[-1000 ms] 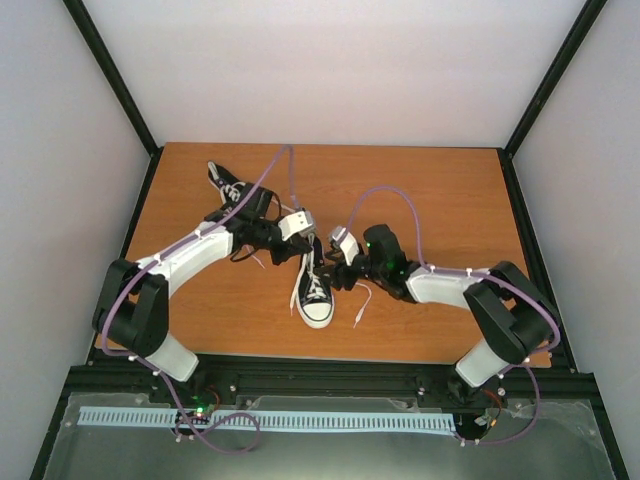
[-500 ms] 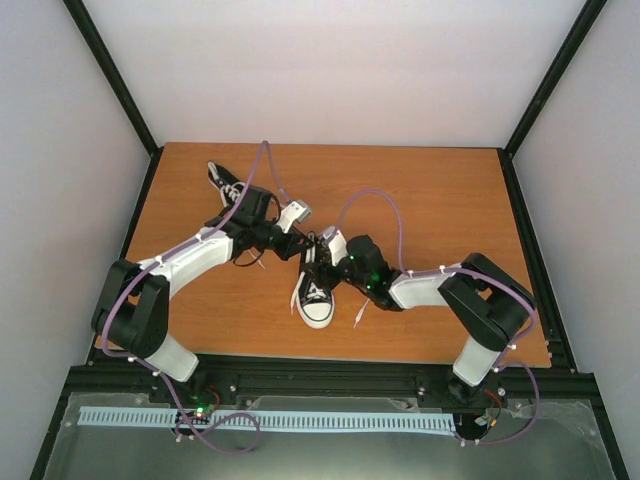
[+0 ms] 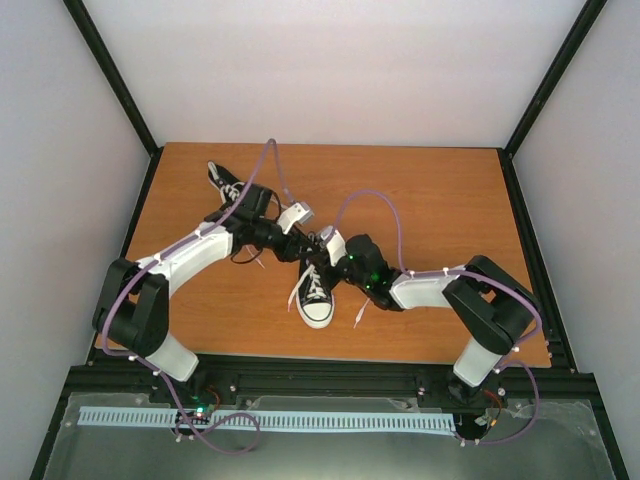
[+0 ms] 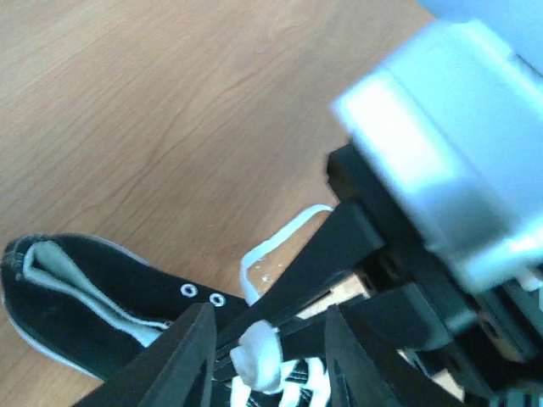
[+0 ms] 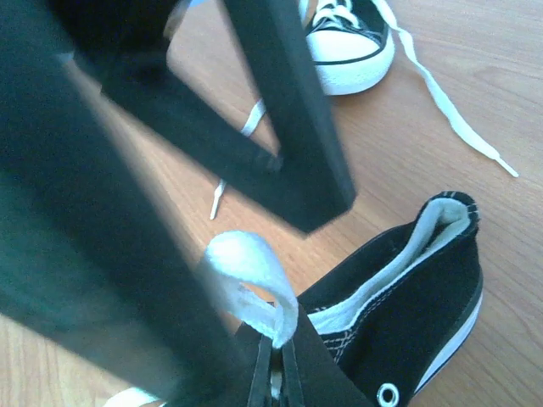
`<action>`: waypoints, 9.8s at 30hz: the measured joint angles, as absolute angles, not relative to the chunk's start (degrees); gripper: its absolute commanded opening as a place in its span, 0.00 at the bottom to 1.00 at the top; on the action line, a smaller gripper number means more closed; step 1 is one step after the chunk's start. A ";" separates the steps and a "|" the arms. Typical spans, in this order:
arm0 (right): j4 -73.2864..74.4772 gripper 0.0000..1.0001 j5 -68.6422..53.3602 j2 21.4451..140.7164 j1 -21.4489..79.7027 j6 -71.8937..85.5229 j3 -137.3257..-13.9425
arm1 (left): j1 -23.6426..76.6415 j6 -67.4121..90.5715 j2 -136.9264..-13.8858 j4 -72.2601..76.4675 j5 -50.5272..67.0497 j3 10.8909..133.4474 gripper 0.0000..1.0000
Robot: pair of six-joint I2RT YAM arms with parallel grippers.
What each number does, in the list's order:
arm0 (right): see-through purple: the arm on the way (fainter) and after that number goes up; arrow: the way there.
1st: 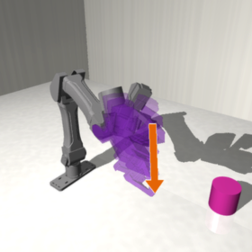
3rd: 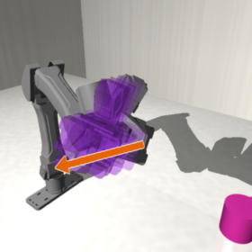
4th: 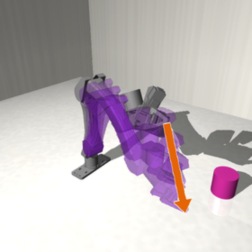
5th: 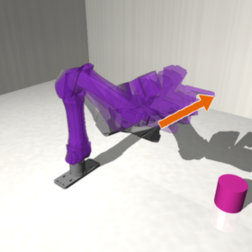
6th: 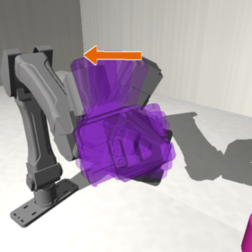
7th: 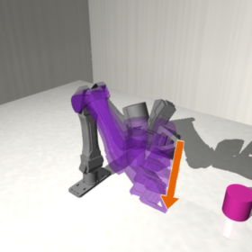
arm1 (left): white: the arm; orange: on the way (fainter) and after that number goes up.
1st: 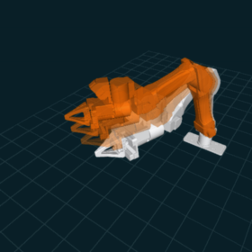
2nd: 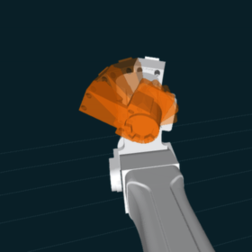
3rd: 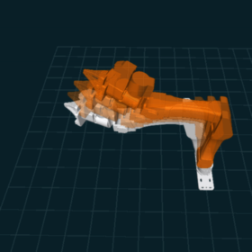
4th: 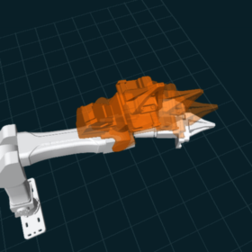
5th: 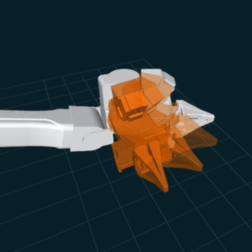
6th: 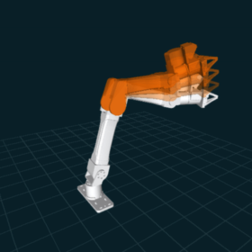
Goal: Tie the shoes
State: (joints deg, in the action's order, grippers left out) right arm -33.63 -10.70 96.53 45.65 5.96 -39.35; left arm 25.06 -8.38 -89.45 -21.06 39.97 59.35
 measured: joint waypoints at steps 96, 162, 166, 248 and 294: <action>1.54 0.03 -26.39 83.64 34.24 28.45 -48.23 | 25.56 -40.75 -85.76 -31.77 39.16 56.18 0.01; -7.44 0.44 -31.83 95.81 41.41 -5.69 -48.71 | 25.56 -39.18 -85.47 -32.86 37.23 55.88 0.01; -8.32 0.40 -31.57 95.85 41.41 -6.20 -48.71 | 25.56 -39.18 -85.65 -32.86 37.23 55.88 0.01; -12.29 0.03 -30.37 96.12 41.52 -3.44 -47.92 | 20.86 -45.39 -104.77 -36.64 22.59 67.99 0.01; -12.21 0.03 -33.28 96.66 39.11 8.86 -48.03 | 21.41 -66.59 -87.44 -59.66 45.19 64.12 0.01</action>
State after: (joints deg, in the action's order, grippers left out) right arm -12.21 -33.28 96.66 39.11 8.86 -48.03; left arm 21.41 -66.59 -87.44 -59.66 45.19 64.12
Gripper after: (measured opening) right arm 0.030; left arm 0.024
